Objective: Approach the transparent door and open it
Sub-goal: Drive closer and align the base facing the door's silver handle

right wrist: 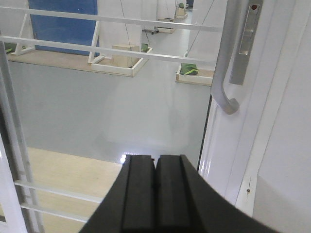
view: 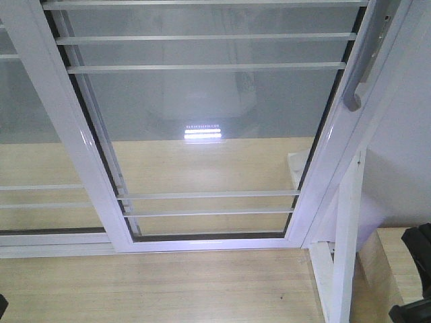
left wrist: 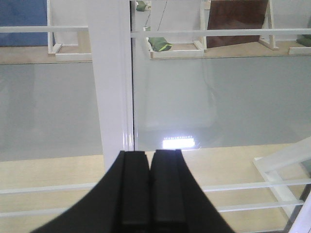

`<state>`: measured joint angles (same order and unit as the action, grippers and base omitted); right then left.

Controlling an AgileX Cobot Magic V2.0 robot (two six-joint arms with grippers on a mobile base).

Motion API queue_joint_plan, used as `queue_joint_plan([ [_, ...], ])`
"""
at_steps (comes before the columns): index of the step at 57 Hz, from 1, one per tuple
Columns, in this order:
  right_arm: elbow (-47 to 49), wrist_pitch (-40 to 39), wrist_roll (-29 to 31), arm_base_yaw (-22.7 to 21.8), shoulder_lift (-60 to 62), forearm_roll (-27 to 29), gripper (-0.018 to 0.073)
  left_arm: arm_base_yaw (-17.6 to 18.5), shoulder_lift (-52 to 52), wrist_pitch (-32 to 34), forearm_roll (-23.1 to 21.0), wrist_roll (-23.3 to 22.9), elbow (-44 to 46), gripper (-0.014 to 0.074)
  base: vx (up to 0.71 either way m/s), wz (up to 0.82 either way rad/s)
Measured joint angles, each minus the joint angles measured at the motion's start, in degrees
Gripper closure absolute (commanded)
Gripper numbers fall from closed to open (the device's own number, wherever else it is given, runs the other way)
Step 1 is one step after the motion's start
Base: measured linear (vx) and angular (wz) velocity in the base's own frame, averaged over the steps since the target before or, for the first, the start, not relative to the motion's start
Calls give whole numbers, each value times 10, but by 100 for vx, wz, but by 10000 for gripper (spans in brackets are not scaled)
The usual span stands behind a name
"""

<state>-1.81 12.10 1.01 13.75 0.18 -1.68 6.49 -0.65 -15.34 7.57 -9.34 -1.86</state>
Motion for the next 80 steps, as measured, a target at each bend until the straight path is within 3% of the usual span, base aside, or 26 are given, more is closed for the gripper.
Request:
queue_joint_plan([
  [15,0,0,0,0,0,-2,561,0,0,6,0,0,0,596,0,0],
  [23,0,-7,-2,0,0,1,561,0,0,60,0,0,0,596,0,0],
  [38,0,-60,-7,0,0,4,561,0,0,108,12,15,0,596,0,0],
  [53,0,-166,15,0,-3,0,561,0,0,139,13,7,0,596,0,0],
  [60,9,-176,39,-1,-31,52,561,0,8,196,13,3,0,596,0,0],
  [66,58,-175,87,-13,-91,107,561,0,58,203,13,1,26,596,0,0],
  [80,250,-188,207,-53,-323,224,561,0,290,233,13,0,200,596,0,0],
])
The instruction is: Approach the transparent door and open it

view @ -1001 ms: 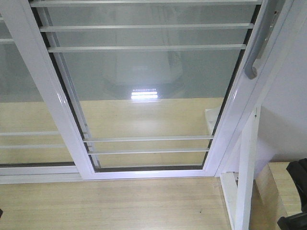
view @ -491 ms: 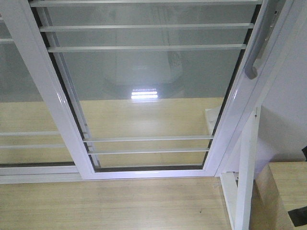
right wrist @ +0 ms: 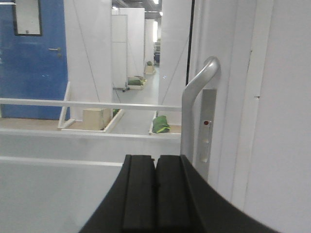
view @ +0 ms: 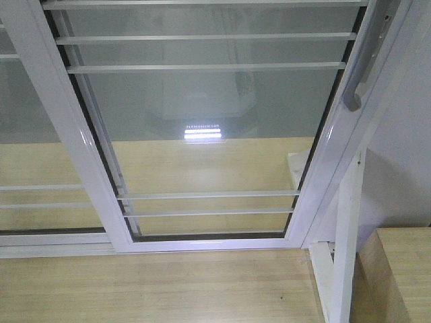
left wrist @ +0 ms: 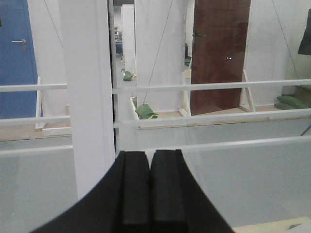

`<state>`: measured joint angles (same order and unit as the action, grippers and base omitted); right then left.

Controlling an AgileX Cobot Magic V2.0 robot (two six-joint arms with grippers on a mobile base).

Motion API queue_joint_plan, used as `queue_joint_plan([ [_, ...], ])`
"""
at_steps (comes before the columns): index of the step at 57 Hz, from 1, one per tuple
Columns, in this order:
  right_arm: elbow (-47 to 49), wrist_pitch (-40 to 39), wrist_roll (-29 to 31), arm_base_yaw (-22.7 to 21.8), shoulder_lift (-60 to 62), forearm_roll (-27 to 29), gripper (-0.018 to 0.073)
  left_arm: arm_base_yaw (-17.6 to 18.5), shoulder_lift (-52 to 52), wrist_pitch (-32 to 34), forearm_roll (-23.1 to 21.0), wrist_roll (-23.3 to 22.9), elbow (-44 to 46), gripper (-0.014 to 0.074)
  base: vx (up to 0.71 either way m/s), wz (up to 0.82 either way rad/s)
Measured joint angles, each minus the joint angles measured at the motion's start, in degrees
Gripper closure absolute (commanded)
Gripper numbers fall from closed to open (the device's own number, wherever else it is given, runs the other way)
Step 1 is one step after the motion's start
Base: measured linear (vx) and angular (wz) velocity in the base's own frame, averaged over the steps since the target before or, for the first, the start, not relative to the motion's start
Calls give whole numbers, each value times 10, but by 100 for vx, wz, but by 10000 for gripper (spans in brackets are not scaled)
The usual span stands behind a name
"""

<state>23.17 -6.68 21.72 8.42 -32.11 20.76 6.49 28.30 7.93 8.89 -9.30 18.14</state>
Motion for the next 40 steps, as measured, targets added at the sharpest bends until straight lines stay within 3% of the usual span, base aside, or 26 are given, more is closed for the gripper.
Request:
queue_joint_plan([
  [9,111,-4,51,-2,-161,5,561,0,183,29,0,0,121,596,0,0],
  [24,233,-36,60,-3,-380,5,561,0,429,106,0,-1,260,596,0,0],
  [40,258,-105,61,-3,-492,10,561,0,537,133,1,-15,301,596,0,0],
])
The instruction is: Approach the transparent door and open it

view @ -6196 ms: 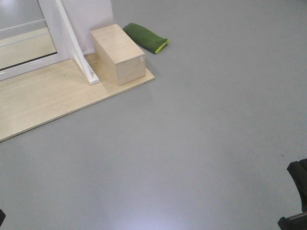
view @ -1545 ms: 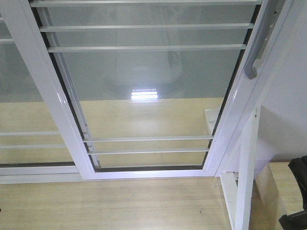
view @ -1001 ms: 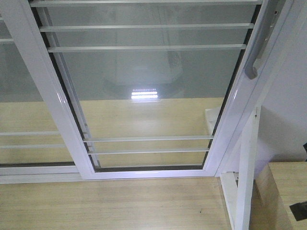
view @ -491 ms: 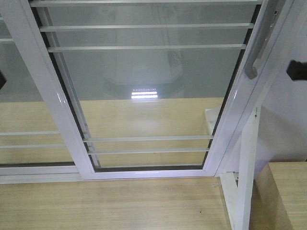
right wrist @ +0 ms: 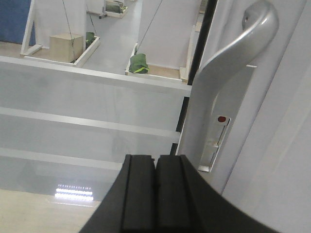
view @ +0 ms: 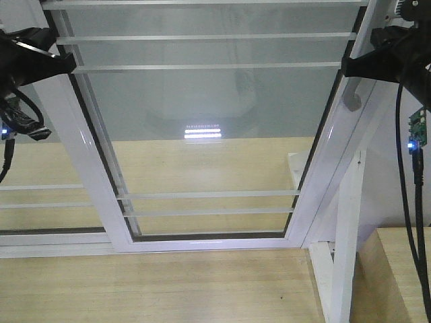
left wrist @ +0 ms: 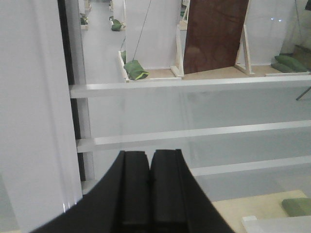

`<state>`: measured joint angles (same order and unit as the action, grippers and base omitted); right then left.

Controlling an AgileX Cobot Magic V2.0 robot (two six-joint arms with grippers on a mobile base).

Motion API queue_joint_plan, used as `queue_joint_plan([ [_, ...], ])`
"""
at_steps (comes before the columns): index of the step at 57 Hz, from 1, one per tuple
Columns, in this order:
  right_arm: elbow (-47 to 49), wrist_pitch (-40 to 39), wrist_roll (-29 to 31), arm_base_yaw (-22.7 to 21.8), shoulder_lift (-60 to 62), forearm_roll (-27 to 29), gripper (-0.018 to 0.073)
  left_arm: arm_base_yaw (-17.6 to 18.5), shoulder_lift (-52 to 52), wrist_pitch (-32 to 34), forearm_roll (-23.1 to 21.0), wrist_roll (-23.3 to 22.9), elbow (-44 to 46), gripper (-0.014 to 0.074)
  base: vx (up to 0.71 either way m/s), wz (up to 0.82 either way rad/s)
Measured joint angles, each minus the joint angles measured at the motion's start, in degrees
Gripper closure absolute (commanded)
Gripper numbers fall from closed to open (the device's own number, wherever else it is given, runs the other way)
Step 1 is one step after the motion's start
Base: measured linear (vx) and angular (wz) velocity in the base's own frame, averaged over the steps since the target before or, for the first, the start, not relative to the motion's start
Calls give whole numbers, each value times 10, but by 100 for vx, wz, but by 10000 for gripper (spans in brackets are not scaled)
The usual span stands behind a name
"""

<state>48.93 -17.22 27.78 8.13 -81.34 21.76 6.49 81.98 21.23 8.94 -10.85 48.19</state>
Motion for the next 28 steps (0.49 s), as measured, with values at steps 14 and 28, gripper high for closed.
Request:
queue_joint_plan([
  [14,1,-7,0,-1,-7,1,536,0,3,12,1,0,2,559,0,0],
  [28,1,-7,0,-1,-7,1,389,0,3,13,1,0,2,384,0,0],
])
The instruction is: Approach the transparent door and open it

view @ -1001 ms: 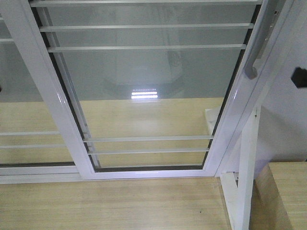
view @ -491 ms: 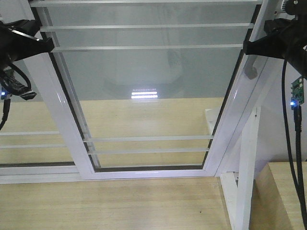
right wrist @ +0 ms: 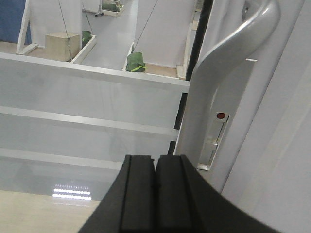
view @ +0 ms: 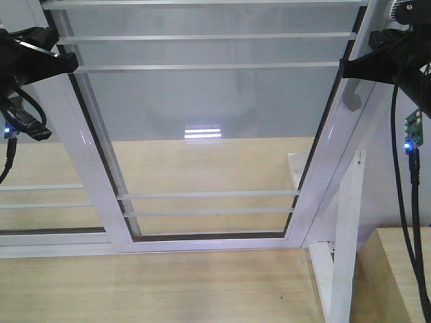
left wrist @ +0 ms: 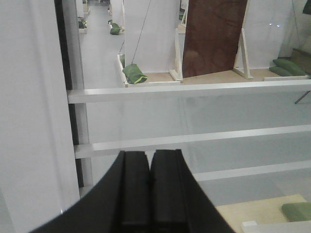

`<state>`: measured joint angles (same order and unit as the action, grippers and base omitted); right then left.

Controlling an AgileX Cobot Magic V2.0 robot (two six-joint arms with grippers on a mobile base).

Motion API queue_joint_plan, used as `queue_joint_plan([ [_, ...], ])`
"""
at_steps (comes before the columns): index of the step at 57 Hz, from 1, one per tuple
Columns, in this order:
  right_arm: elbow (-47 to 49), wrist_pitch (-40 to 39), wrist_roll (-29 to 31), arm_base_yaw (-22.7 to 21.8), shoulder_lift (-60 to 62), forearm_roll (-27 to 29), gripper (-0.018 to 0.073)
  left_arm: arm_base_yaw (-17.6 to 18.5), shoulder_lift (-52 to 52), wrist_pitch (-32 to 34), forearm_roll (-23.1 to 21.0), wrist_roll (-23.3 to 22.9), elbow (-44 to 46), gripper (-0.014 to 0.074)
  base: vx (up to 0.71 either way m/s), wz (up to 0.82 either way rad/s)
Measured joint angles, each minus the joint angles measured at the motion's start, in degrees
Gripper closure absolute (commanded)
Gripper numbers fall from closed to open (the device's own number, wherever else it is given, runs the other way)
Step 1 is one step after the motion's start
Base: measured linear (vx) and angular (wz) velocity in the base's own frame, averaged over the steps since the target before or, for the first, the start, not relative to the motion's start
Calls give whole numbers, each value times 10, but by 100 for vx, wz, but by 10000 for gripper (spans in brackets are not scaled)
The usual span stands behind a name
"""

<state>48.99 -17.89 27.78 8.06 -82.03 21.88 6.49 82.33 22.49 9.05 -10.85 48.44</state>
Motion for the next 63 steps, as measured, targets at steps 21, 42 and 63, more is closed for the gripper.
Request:
queue_joint_plan([
  [21,0,-1,0,0,0,2,-141,0,0,4,1,0,0,-40,0,0],
  [42,0,-7,-1,0,0,24,-120,0,3,2,1,0,0,-55,0,0],
  [63,19,-42,9,-2,-48,62,-67,0,3,-3,1,0,0,-31,0,0],
])
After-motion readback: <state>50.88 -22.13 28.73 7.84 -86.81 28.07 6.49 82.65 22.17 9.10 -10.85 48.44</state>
